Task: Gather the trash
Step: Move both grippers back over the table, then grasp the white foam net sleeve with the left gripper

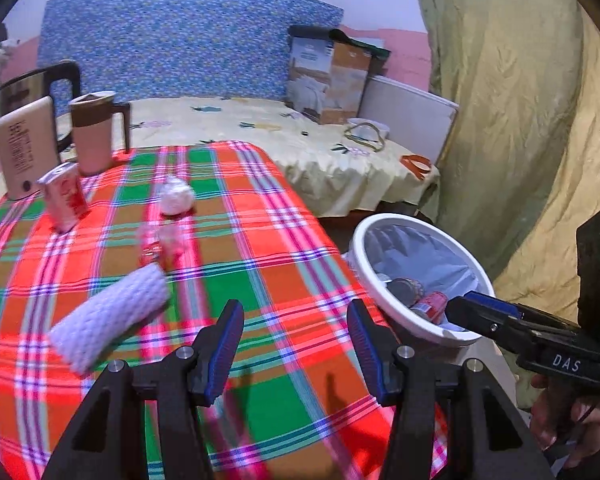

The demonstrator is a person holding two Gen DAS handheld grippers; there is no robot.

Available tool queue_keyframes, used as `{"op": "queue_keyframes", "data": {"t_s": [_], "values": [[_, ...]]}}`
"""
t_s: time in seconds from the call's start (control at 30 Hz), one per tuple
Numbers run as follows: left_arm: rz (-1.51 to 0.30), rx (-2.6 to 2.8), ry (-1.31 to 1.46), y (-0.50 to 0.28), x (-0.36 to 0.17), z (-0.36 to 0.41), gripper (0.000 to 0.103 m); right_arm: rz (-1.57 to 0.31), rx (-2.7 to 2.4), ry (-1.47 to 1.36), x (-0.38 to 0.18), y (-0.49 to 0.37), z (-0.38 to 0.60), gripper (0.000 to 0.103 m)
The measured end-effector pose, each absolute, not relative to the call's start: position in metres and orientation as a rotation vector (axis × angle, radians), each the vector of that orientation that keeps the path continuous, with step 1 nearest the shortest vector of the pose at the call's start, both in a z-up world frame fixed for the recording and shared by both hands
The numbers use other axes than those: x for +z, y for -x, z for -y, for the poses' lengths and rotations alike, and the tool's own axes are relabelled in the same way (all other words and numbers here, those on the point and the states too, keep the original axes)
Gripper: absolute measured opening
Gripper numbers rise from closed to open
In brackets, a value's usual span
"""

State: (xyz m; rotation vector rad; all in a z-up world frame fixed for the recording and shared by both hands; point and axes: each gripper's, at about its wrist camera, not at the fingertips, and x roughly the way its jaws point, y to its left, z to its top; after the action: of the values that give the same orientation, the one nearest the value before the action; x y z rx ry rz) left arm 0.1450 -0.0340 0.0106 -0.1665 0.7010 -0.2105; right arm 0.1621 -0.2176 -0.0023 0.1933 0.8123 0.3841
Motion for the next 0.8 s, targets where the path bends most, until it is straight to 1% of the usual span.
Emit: {"op": "queue_keyframes", "data": {"t_s": [0.8], "values": [[-0.695, -0.029, 0.184, -0.133, -0.006, -0.048, 0.053, -0.84, 0.525, -0.122, -0.004, -0.165, 0.149, 0.062]]}}
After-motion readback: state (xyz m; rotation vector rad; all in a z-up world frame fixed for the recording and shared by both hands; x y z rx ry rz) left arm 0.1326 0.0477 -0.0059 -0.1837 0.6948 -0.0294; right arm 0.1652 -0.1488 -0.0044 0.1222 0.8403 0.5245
